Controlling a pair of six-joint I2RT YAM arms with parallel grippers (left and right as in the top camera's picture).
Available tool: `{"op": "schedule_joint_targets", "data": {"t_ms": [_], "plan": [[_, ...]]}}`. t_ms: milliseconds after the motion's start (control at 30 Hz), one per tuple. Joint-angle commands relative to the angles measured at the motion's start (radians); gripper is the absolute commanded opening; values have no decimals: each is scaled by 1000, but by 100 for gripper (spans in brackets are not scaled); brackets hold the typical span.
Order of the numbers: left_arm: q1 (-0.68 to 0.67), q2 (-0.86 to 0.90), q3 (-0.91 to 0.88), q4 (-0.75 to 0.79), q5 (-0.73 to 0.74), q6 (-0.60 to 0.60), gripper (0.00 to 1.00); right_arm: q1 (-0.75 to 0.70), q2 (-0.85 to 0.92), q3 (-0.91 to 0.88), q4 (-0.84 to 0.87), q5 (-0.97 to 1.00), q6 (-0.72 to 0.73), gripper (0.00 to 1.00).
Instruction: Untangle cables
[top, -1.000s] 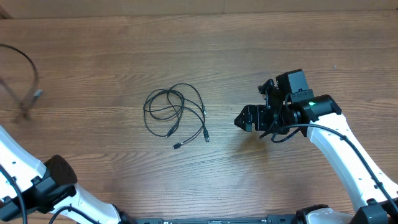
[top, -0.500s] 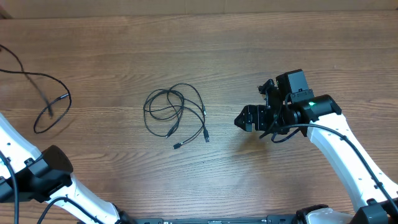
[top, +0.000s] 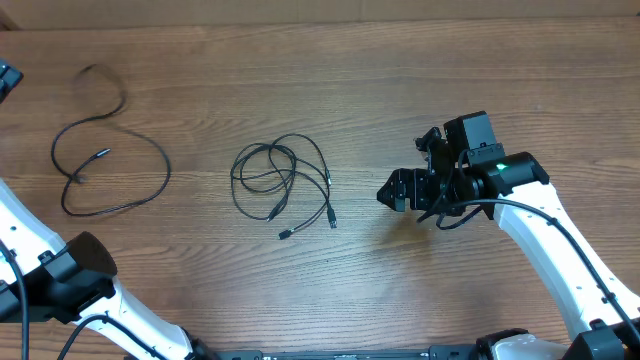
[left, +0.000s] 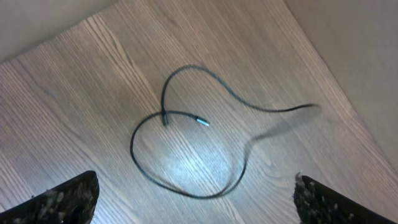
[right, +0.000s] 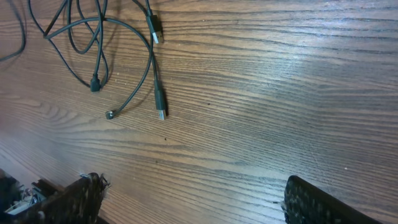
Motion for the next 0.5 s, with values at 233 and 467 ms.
{"op": "schedule_joint_targets", "data": {"t_ms": [233, 467], "plan": [[-67, 8, 3, -13, 138, 106, 99, 1, 0, -5, 2, 7, 6, 91], [-217, 8, 3, -1, 245, 322, 100, 1, 0, -5, -3, 7, 6, 91]]}}
